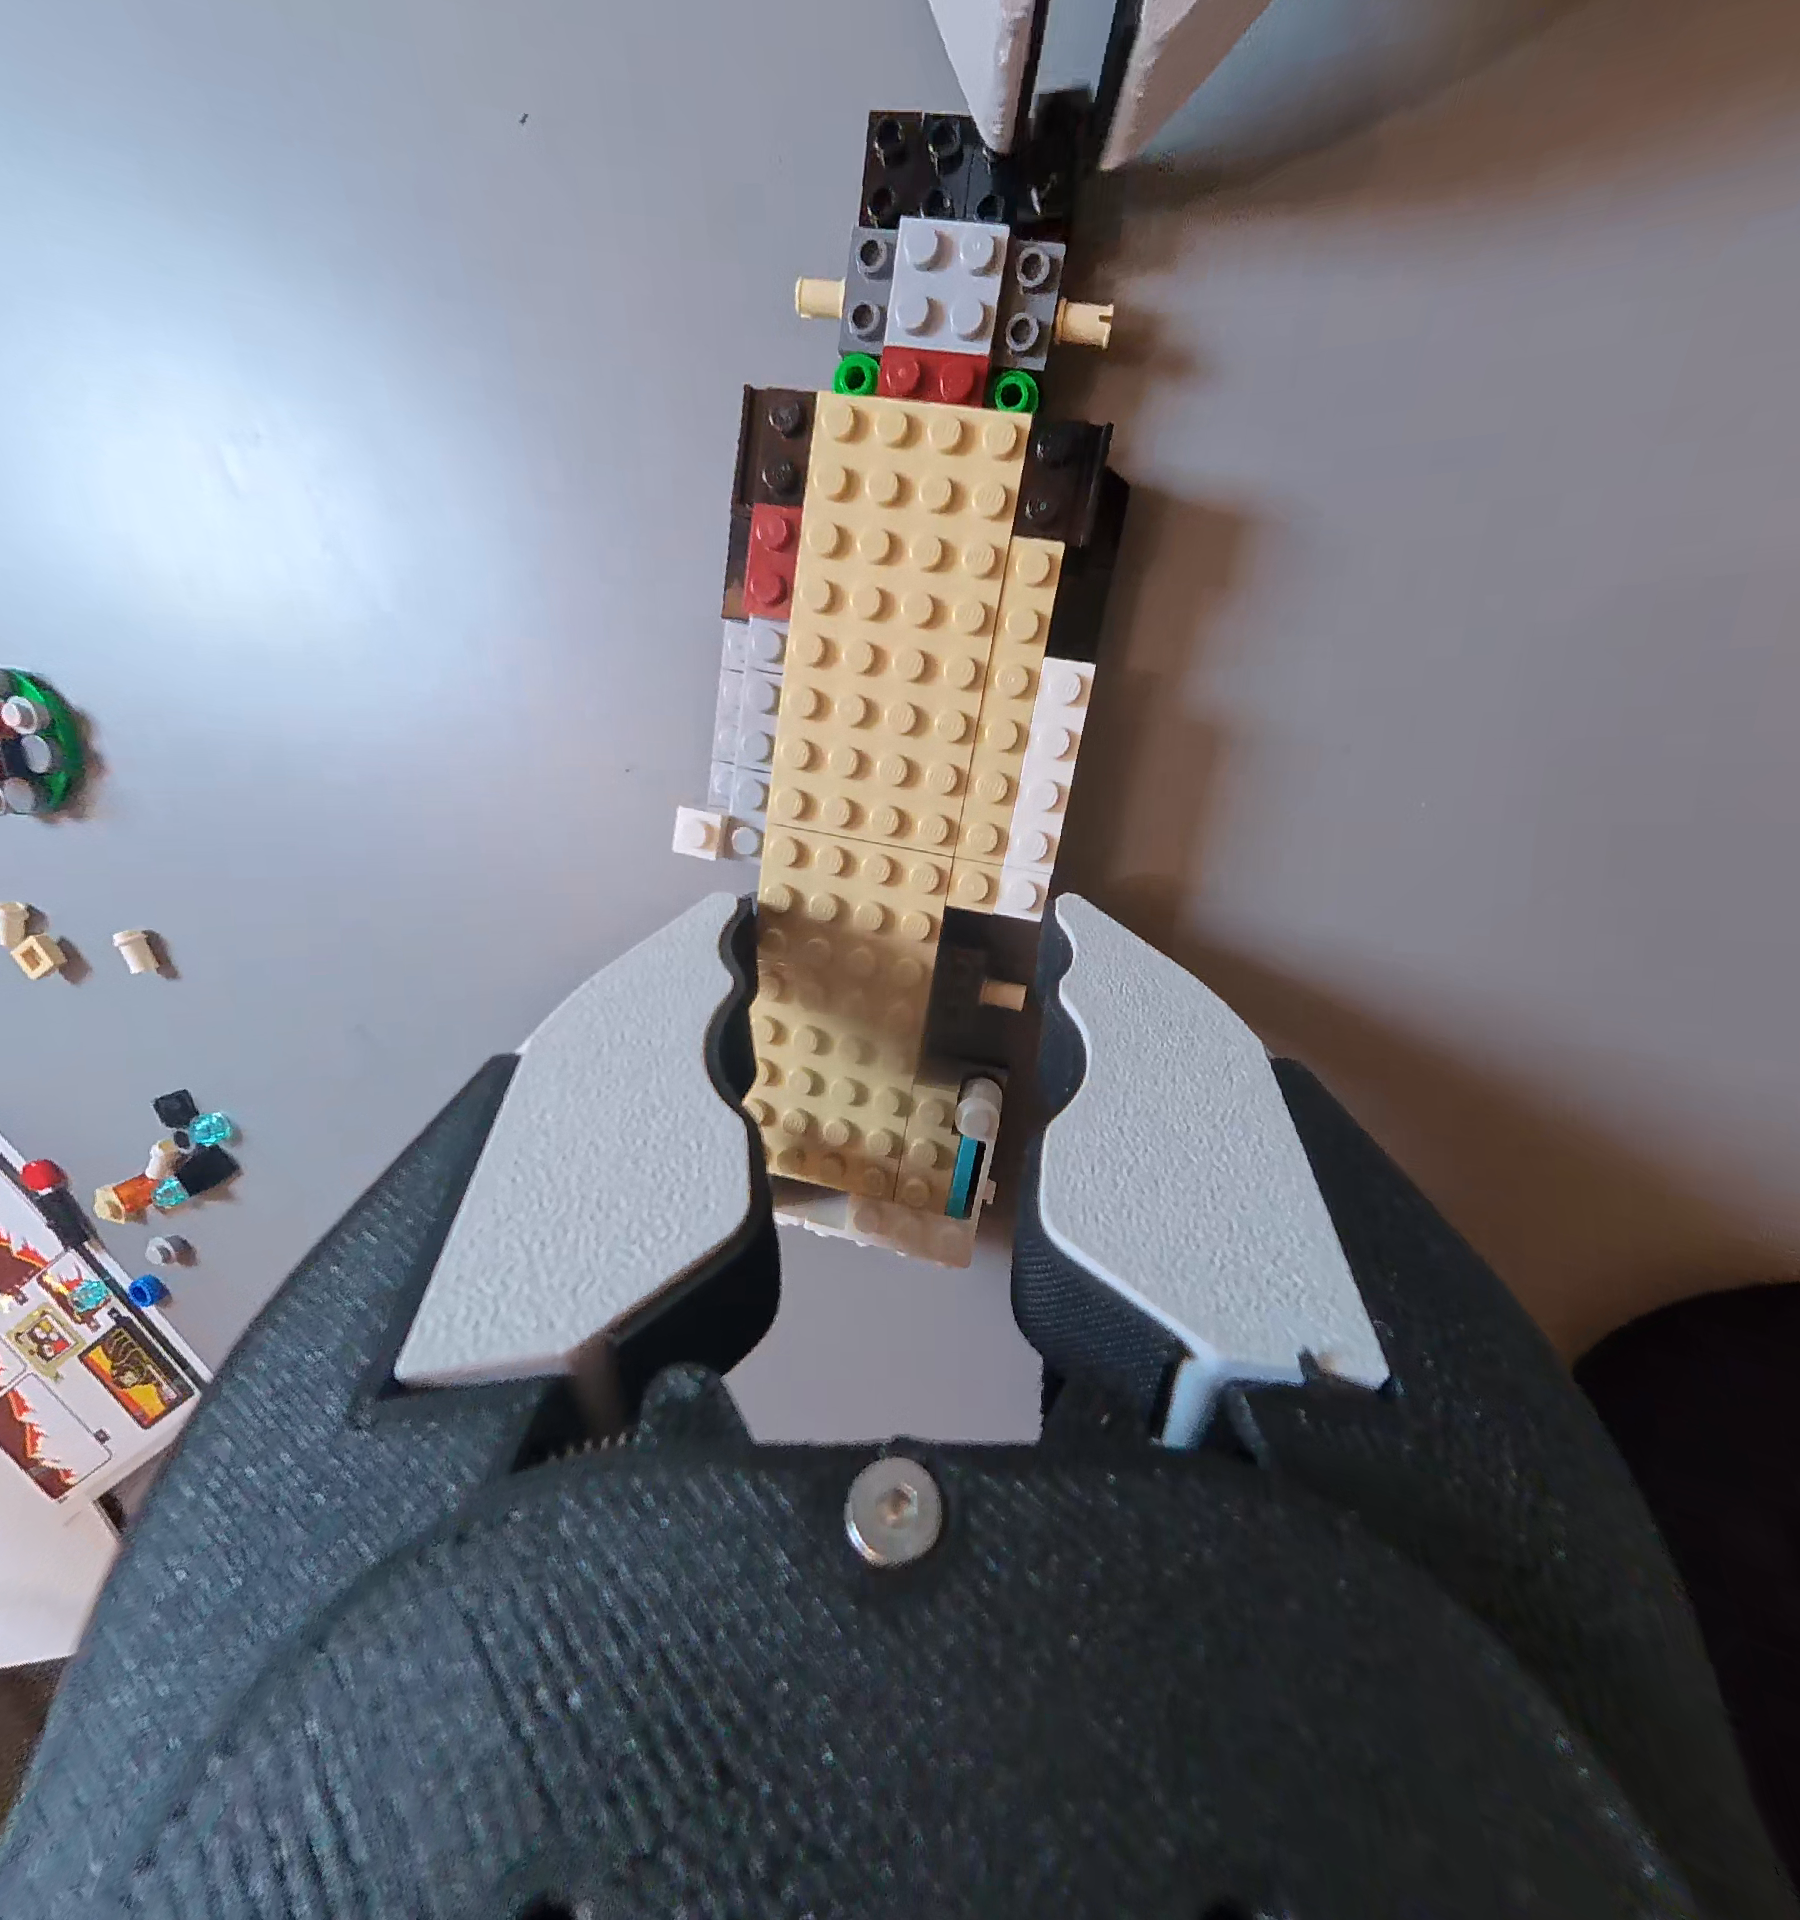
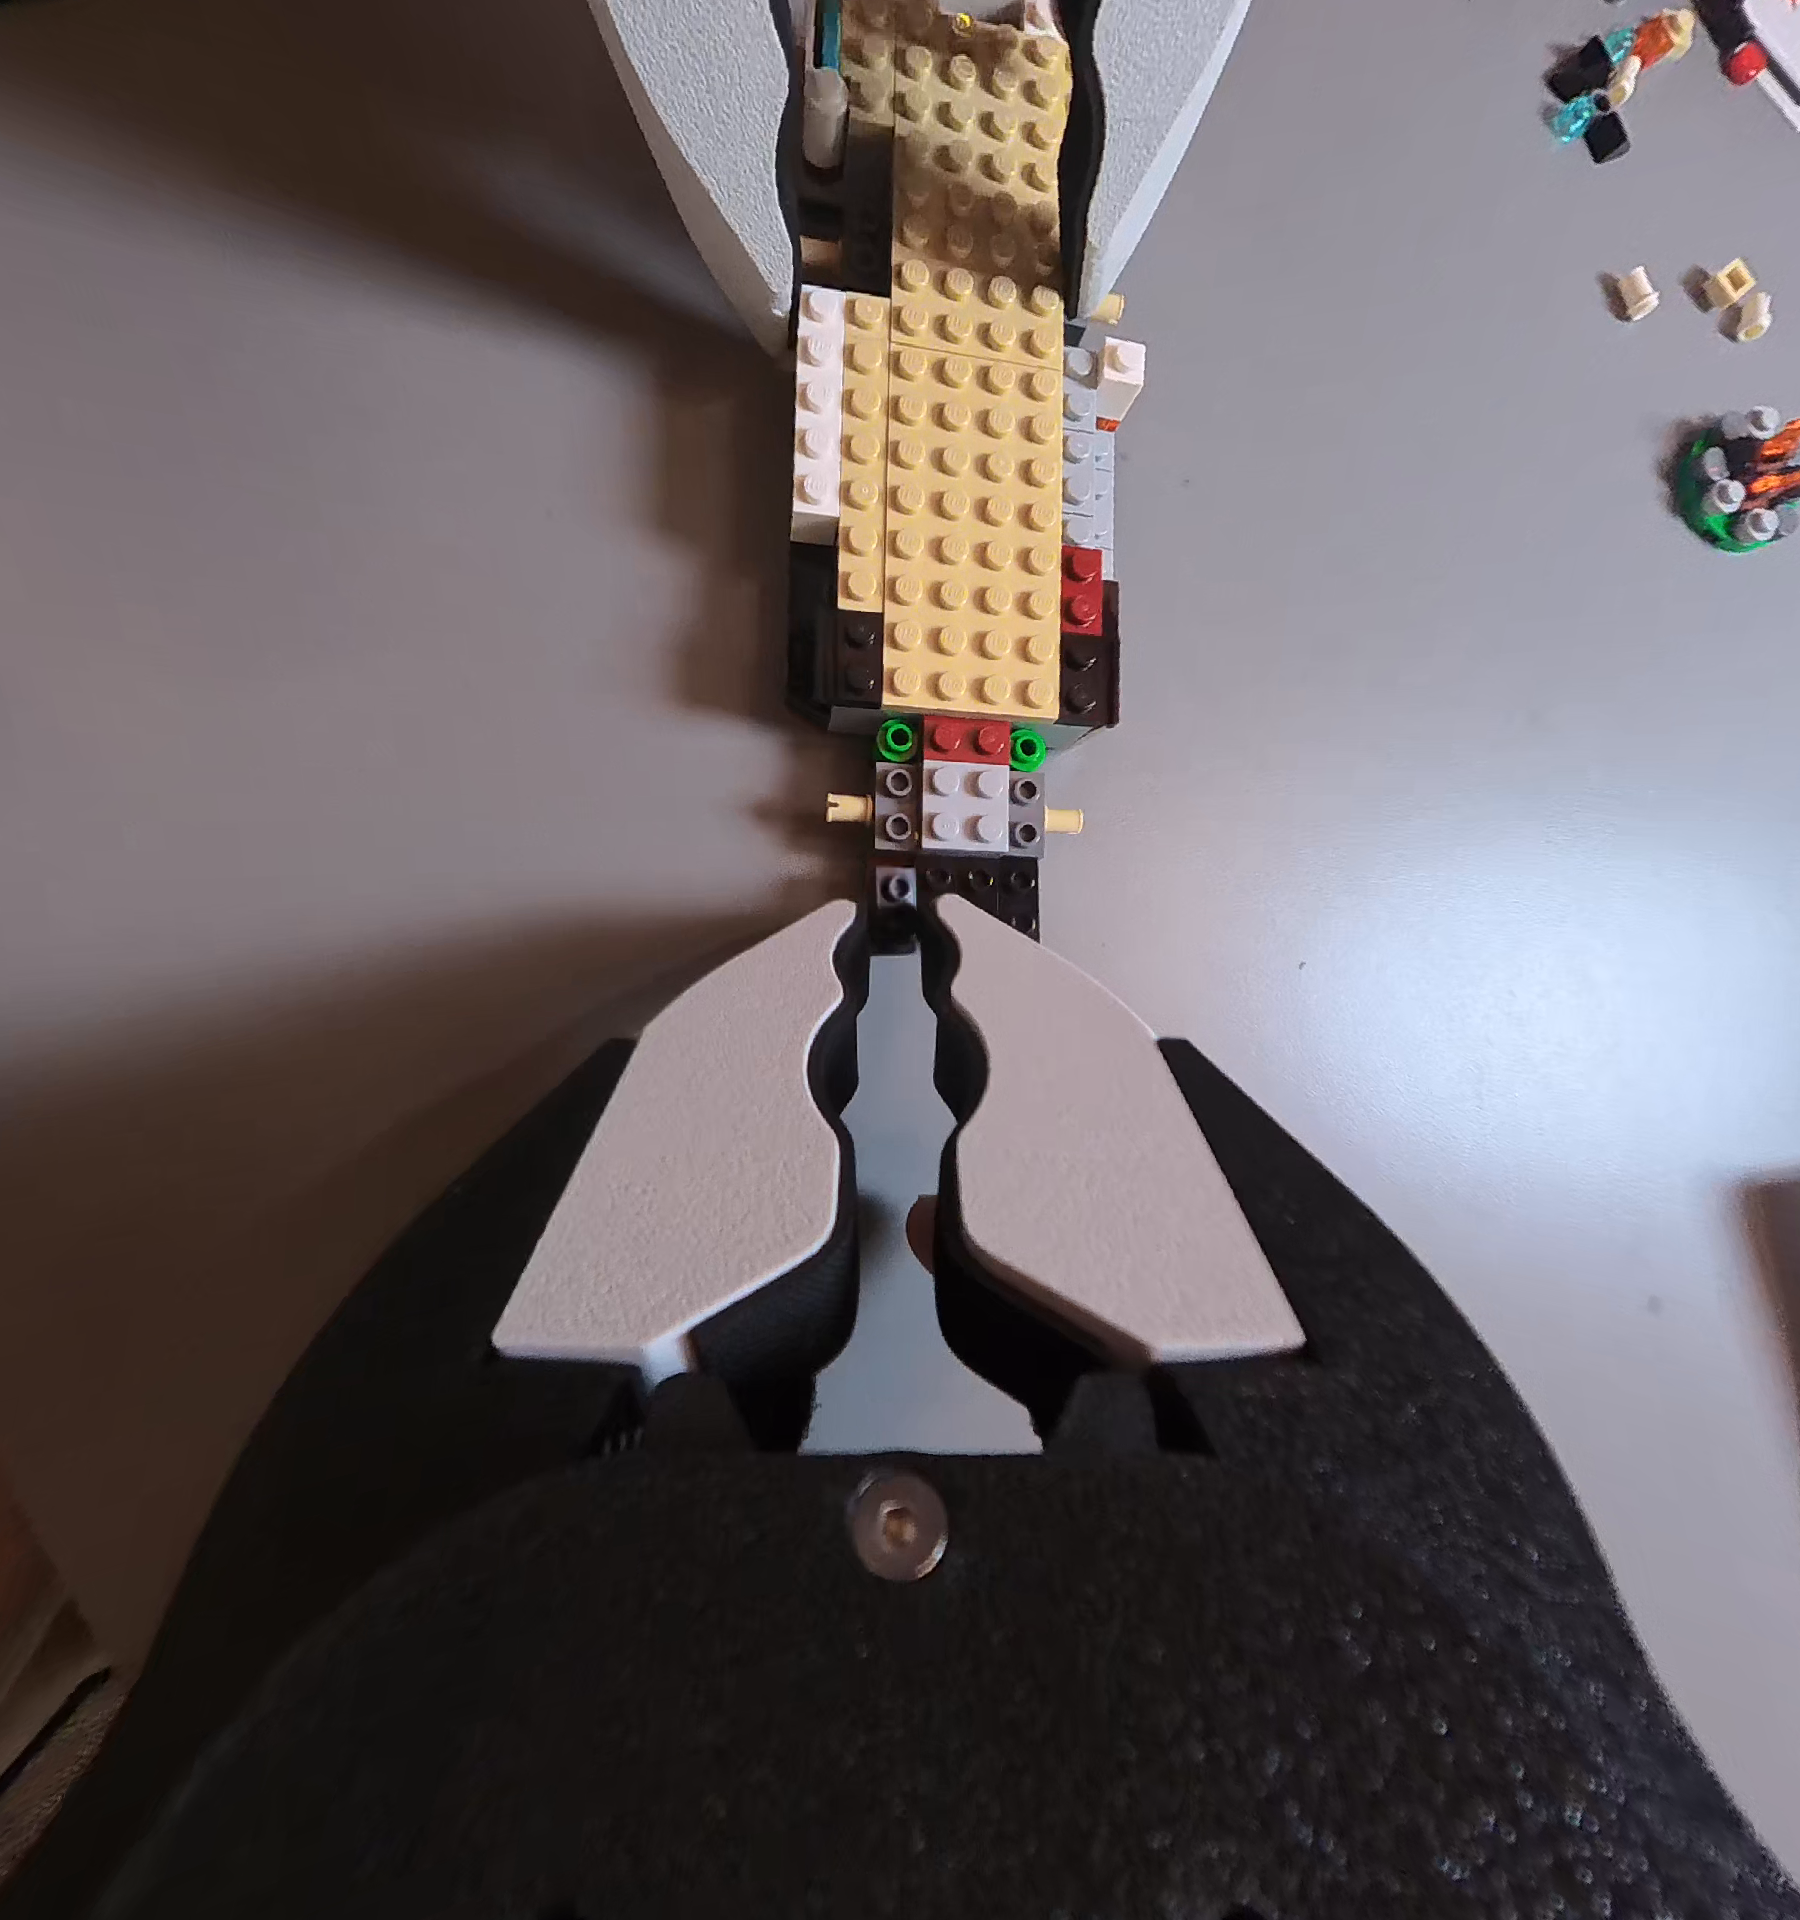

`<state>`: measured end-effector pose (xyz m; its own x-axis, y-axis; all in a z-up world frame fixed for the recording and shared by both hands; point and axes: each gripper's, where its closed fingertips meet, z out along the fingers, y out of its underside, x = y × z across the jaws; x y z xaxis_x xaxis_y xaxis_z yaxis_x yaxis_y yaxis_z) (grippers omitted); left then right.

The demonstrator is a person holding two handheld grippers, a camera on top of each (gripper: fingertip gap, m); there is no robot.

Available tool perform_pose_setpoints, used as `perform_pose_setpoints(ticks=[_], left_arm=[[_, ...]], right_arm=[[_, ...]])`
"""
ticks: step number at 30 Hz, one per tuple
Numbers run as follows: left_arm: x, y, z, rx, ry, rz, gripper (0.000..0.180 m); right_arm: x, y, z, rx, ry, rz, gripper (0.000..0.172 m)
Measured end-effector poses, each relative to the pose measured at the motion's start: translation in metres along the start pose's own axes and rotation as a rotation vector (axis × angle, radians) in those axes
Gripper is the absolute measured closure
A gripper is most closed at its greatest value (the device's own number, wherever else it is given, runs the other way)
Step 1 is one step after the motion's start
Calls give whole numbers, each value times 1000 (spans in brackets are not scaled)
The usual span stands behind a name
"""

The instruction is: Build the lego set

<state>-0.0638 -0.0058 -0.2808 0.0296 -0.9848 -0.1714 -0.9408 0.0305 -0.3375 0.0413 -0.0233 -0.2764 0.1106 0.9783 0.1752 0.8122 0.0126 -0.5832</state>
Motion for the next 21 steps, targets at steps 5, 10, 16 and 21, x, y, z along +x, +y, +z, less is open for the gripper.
perform_pose_setpoints(ticks=[5,10,16,21], left_arm=[[1,0,0,-7,-6,-20,129],[2,0,0,-3,-10,-31,129],[2,-1,-1,-8,-10,-30,128],[2,-1,-1,-17,-9,-30,129]], right_arm=[[1,-1,1,-3,20,-6,162],[-1,-1,-1,4,36,-42,161],[-4,2,-4,21,42,-83,163],[-3,1,1,32,62,-102,168]])
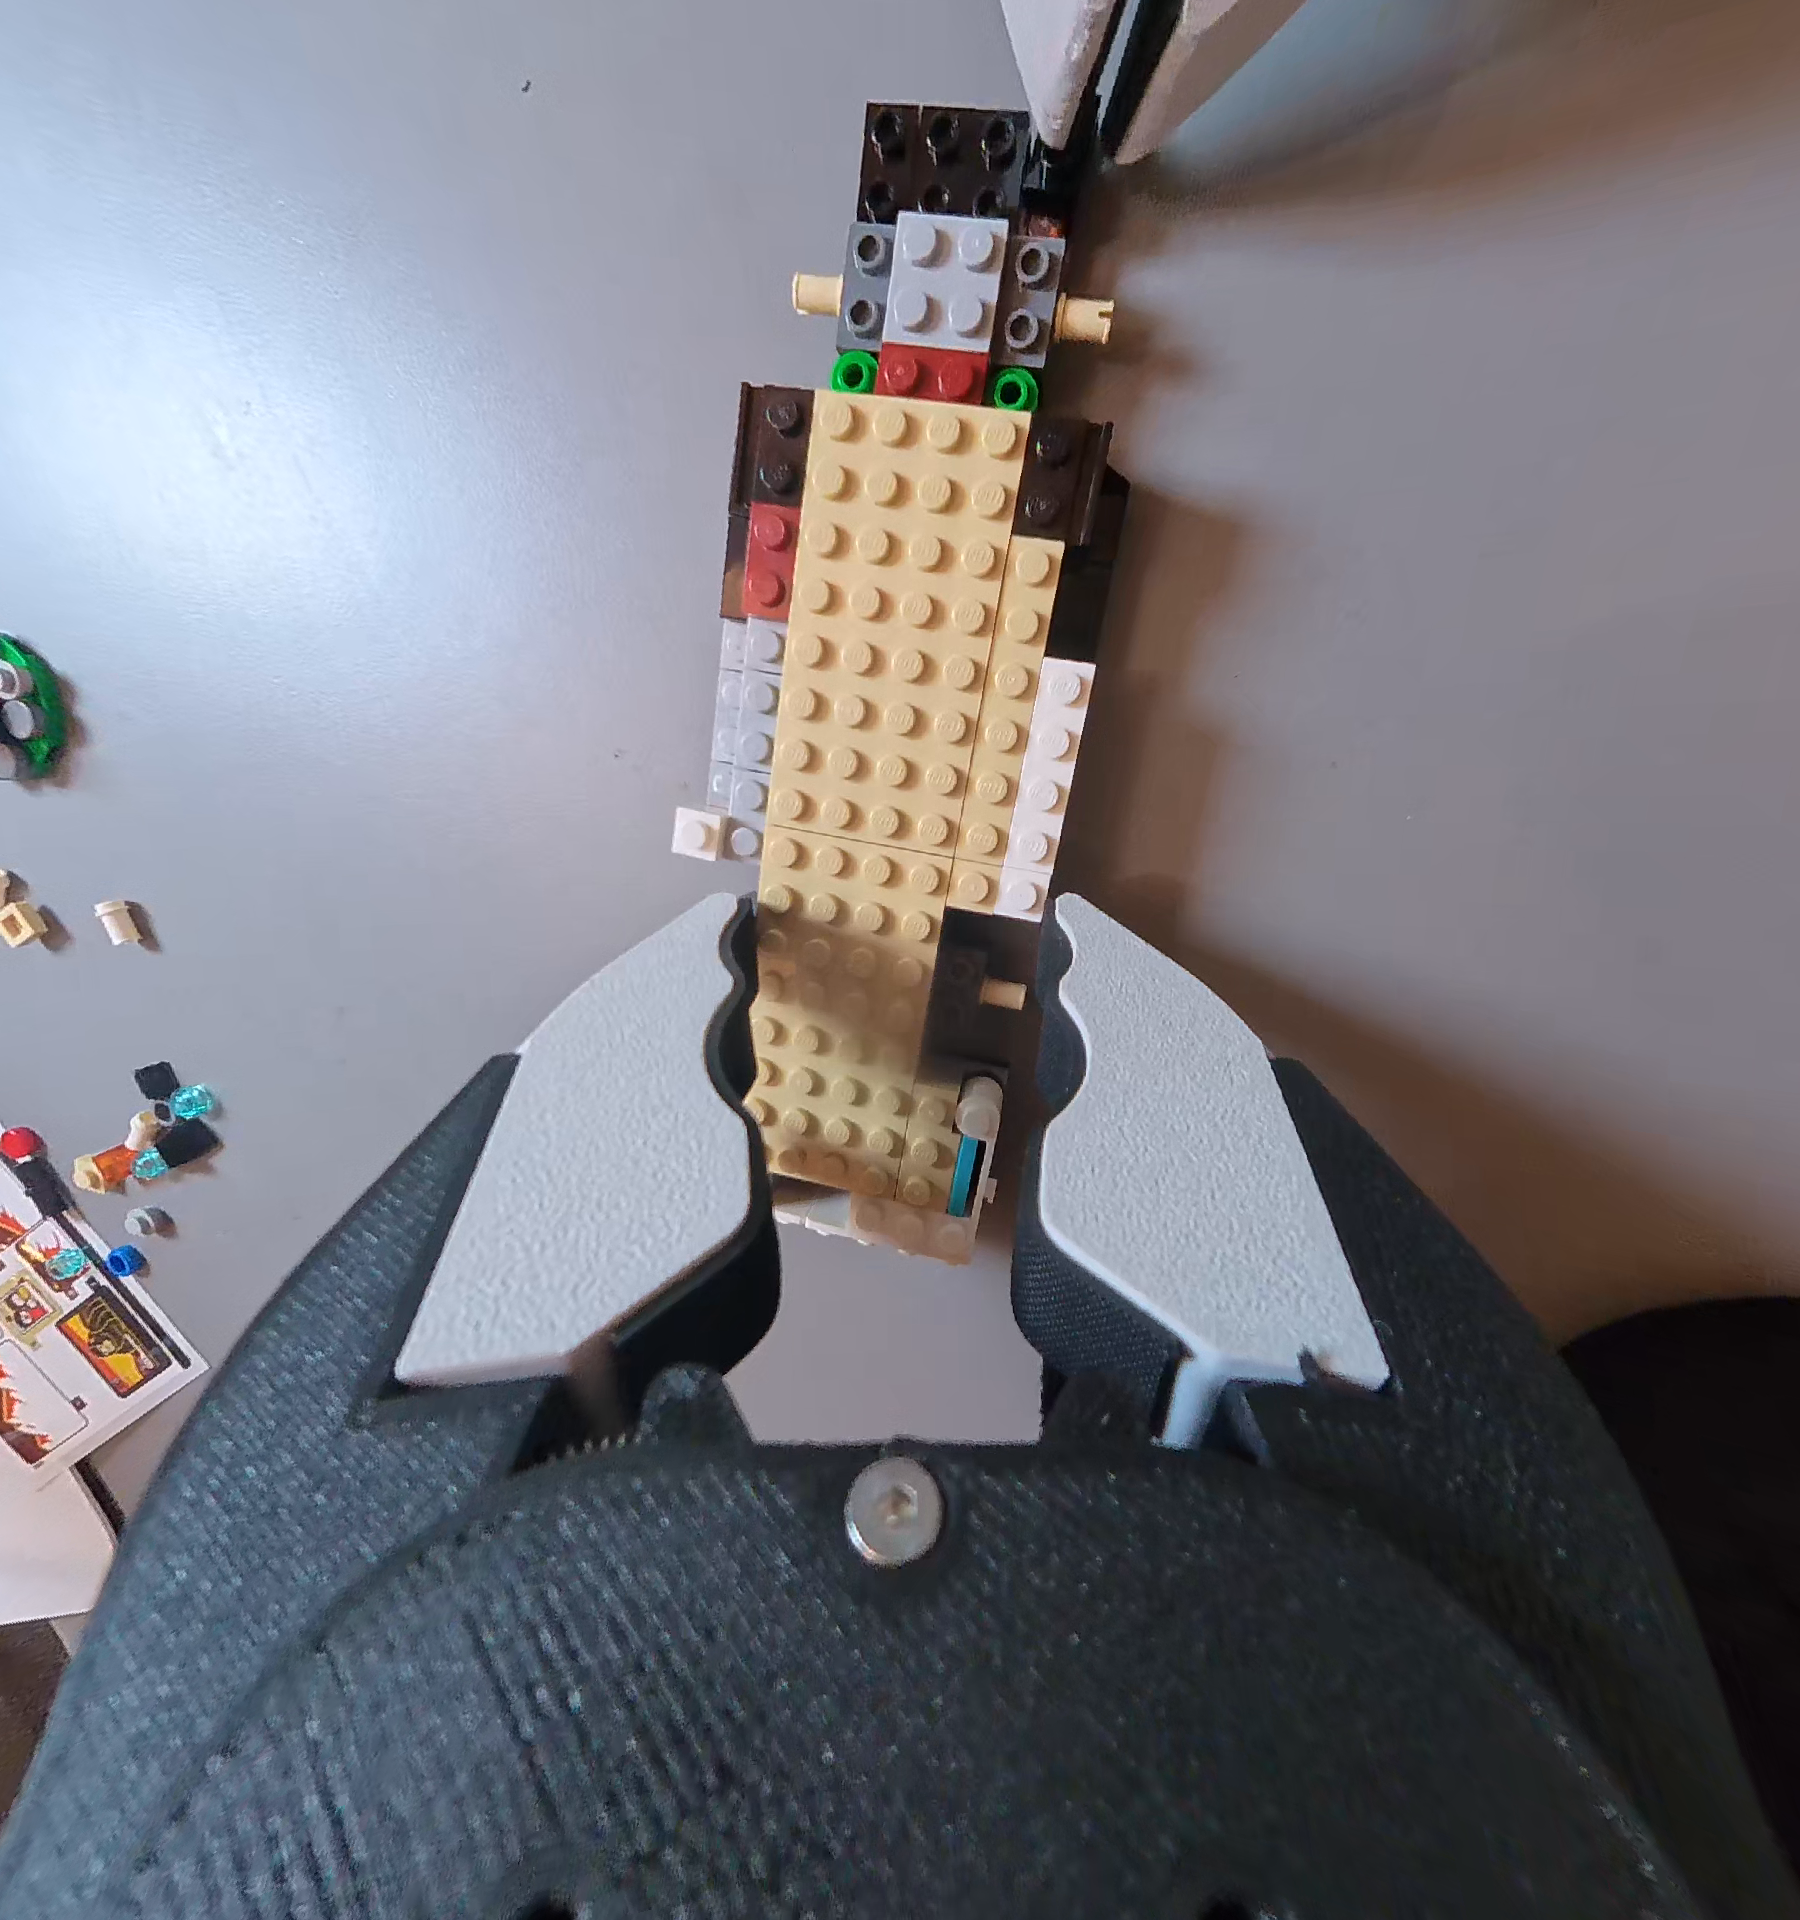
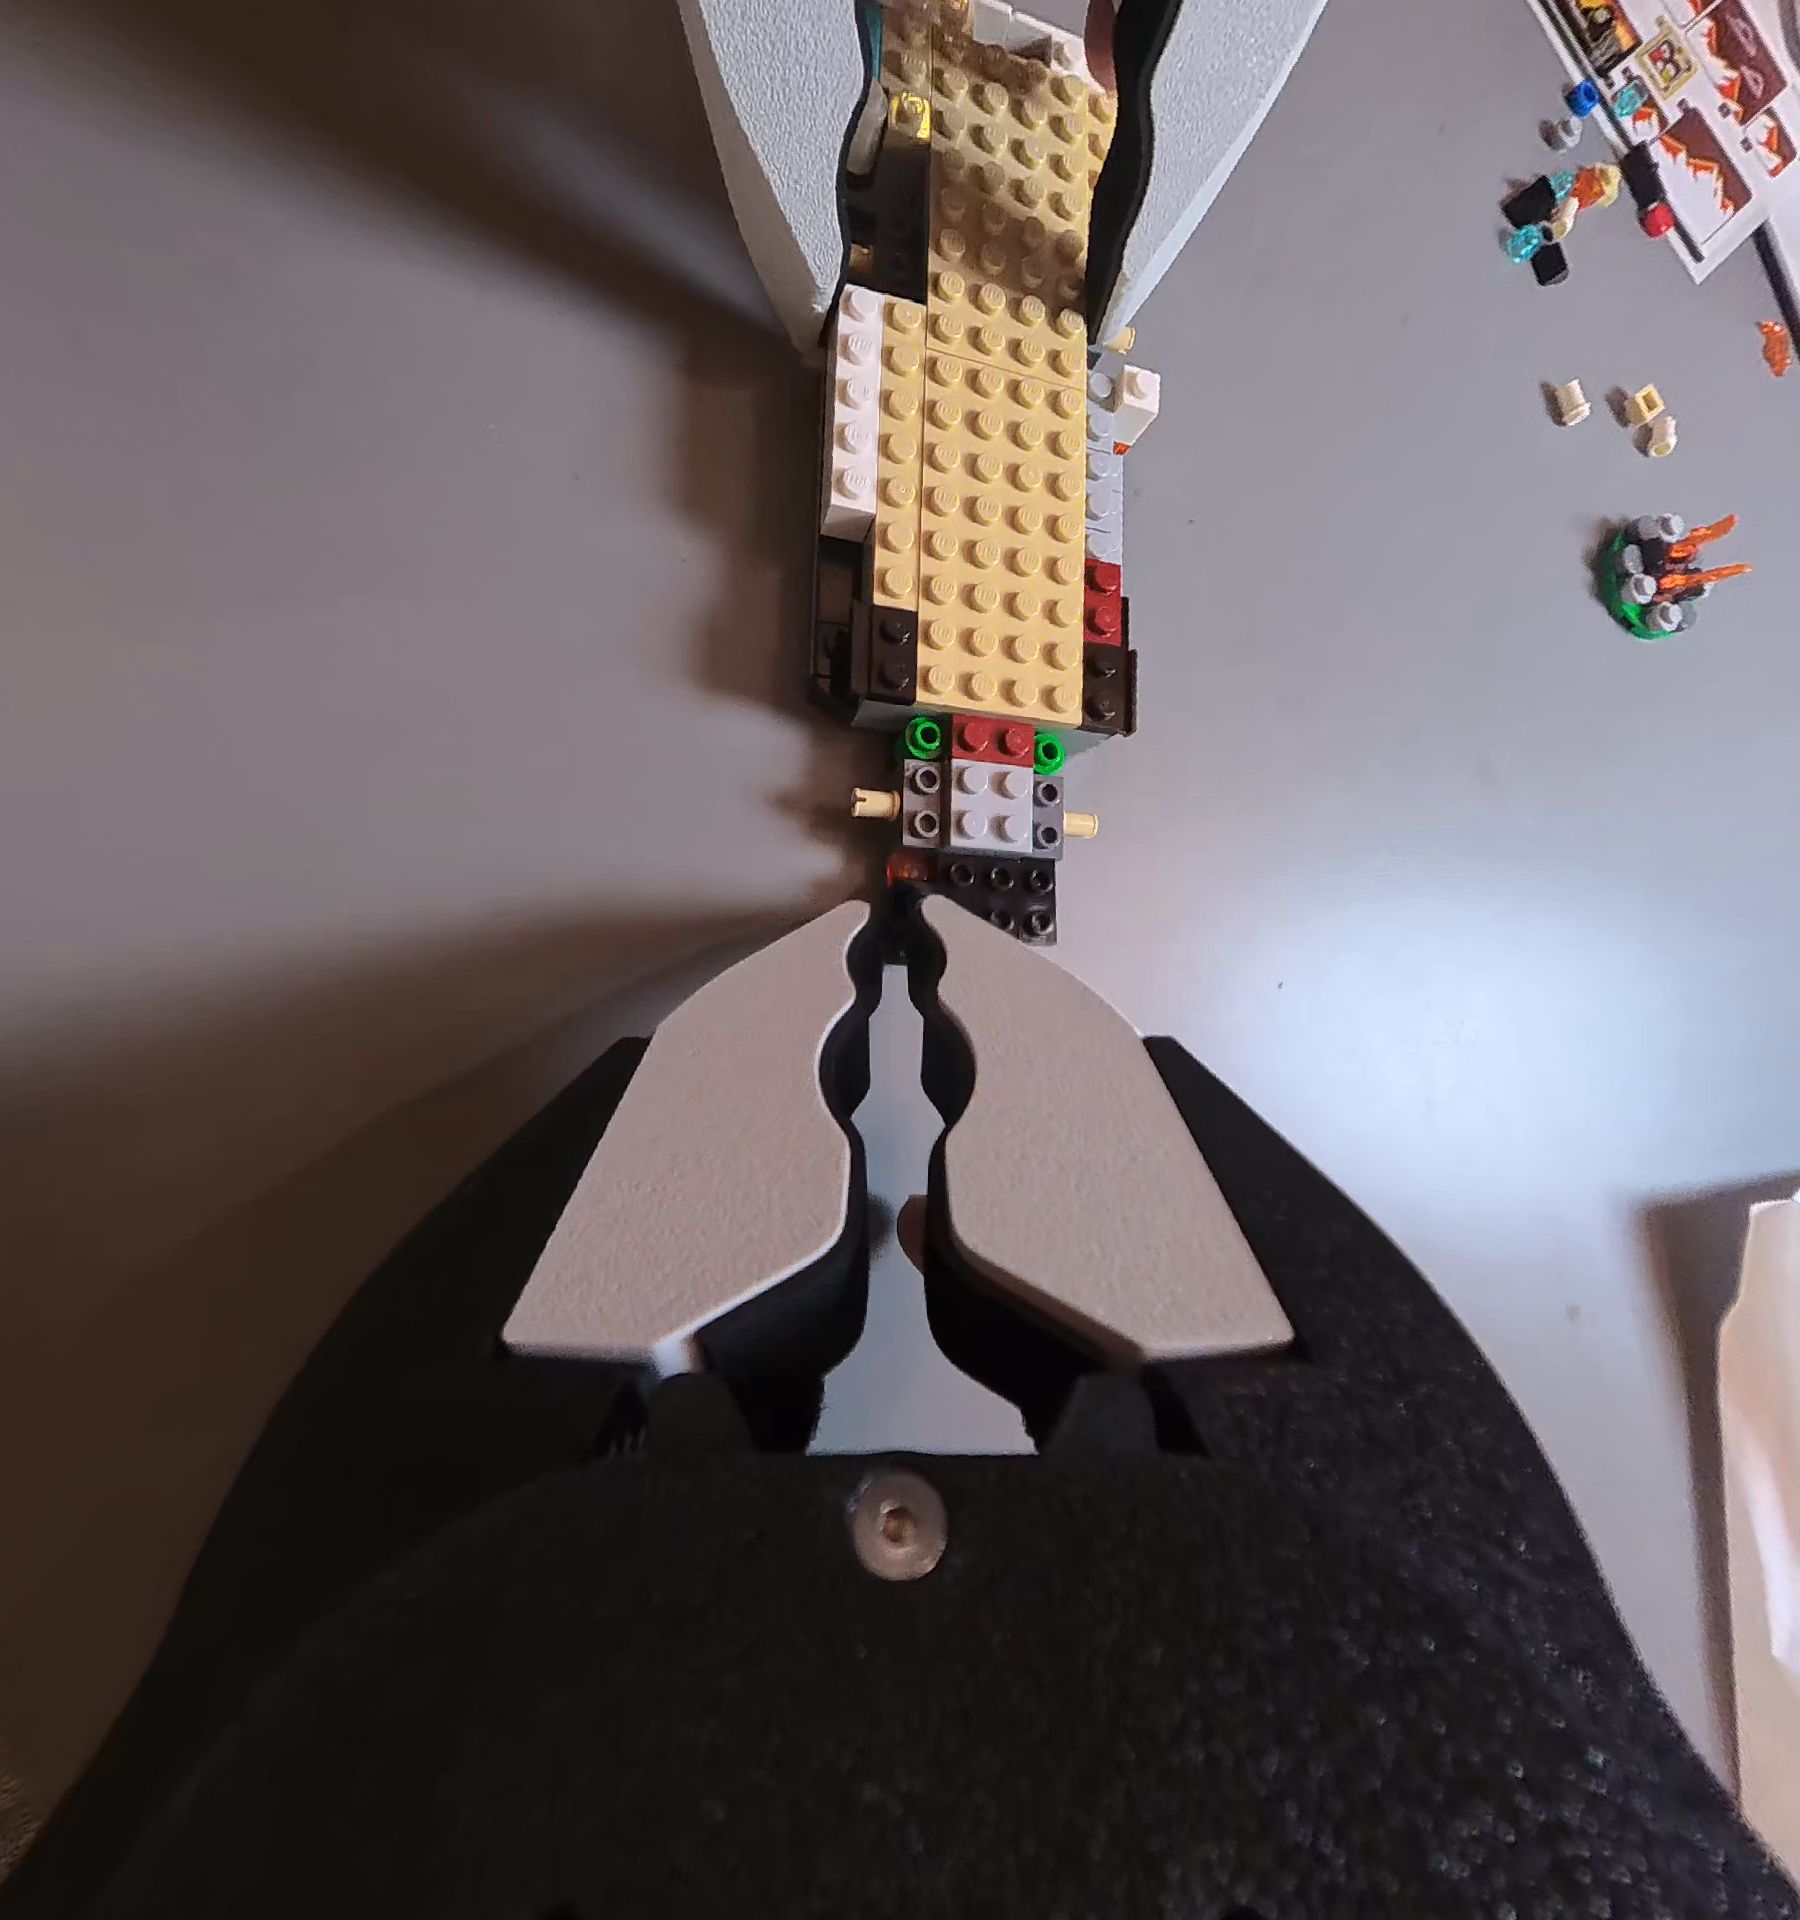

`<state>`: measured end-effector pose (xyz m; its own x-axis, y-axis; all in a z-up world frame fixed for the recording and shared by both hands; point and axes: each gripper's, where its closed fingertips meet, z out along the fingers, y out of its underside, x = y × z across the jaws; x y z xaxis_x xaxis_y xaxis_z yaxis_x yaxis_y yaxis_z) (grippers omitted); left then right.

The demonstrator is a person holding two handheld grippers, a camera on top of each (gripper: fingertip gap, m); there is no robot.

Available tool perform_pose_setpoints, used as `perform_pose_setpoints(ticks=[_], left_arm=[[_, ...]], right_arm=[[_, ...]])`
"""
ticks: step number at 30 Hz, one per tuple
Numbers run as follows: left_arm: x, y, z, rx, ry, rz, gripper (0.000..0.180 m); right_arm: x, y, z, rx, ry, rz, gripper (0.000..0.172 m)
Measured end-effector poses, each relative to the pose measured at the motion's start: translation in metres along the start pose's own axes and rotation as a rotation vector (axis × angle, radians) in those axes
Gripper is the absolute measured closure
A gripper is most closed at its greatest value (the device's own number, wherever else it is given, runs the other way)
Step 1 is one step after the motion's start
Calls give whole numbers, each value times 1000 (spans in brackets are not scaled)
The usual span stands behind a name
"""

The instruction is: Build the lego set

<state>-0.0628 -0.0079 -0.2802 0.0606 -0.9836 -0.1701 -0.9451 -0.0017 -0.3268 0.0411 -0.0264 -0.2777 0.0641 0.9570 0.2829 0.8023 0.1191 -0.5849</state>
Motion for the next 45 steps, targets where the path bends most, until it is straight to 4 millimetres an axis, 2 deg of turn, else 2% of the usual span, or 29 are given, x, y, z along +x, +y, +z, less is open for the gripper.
perform_pose_setpoints(ticks=[8,13,19,29,40,42,45], left_arm=[[1,-1,0,-5,1,6,129],[1,-1,0,-2,0,3,129],[1,-1,0,2,-4,9,129],[0,0,1,32,-28,8,128],[0,0,1,73,-28,7,128],[0,0,1,80,-28,6,128],[0,1,1,84,-25,12,128]], right_arm=[[2,-2,2,-19,6,-50,170],[2,-3,3,-74,-2,-164,170],[1,-2,3,-196,-68,-311,169],[-1,-6,7,-294,-204,-411,172],[-1,-6,7,-283,-238,-376,172],[-1,-6,6,-254,-238,-325,172],[0,-6,-1,-178,-258,-211,163]])
